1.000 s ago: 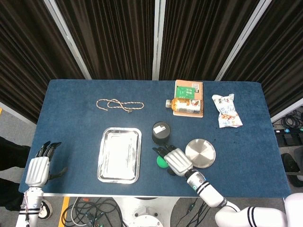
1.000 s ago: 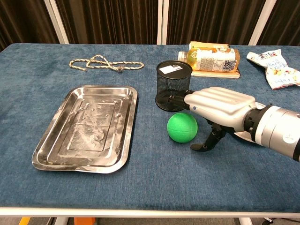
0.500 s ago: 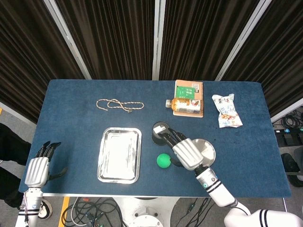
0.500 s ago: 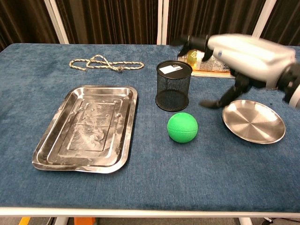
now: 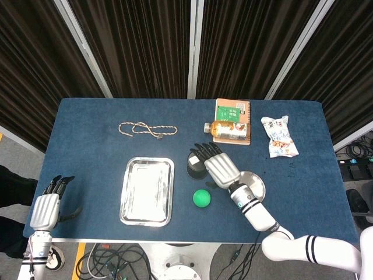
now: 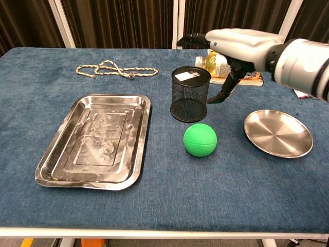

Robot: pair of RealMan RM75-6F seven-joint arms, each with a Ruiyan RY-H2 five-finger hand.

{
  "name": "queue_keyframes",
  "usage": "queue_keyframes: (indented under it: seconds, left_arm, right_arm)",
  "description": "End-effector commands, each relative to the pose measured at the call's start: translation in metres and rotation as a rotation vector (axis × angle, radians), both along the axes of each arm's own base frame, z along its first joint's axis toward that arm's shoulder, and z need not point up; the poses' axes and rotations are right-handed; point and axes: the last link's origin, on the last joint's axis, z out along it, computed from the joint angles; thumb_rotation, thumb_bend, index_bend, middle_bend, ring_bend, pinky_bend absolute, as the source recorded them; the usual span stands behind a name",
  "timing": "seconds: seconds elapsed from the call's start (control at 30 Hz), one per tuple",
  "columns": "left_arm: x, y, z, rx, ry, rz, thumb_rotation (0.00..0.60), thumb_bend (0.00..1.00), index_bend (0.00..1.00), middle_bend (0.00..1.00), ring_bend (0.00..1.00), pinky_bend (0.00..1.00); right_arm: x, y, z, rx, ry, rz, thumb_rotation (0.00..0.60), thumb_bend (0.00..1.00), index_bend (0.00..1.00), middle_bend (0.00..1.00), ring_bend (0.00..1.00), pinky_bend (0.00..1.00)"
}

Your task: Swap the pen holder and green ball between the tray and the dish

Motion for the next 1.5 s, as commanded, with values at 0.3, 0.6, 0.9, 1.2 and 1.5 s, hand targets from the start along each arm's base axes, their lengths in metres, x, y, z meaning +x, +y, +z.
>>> queue_keyframes:
  seconds: [0.3, 0.6, 0.9, 1.2, 1.5]
  left_arm:
    - [0.000, -0.002, 0.002, 0.015, -0.002, -0.014, 0.600, 0.13, 0.15, 0.15, 0.07, 0.21]
    - [-0.001, -0.002, 0.000, 0.009, 0.001, -0.009, 0.600, 0.13, 0.15, 0.15, 0.07, 0.21]
    - [0.004, -0.002, 0.003, 0.015, 0.002, -0.027, 0.600, 0.13, 0.15, 0.15, 0.07, 0.21]
    - [0.012, -0.001, 0.006, 0.024, 0.009, -0.056, 0.600, 0.13, 0.15, 0.15, 0.07, 0.21]
    - [0.016, 0.001, 0.003, 0.008, 0.008, -0.062, 0.600, 0.13, 0.15, 0.15, 0.07, 0.21]
  right_arm:
    - [0.011, -0.021, -0.024, 0.044, 0.094, -0.071, 0.600, 0.09, 0.00, 0.07, 0.00, 0.01]
    - [0.011, -0.024, -0.025, -0.037, 0.069, -0.045, 0.600, 0.18, 0.17, 0.33, 0.25, 0.27]
    - [0.006, -0.011, 0.009, -0.142, -0.021, -0.010, 0.600, 0.23, 0.28, 0.40, 0.31, 0.31]
    - [-0.047, 0.035, 0.074, -0.253, 0.039, -0.043, 0.600, 0.22, 0.29, 0.40, 0.31, 0.31]
    - [-0.094, 0.067, 0.078, -0.225, 0.037, -0.163, 0.600, 0.22, 0.29, 0.40, 0.31, 0.31]
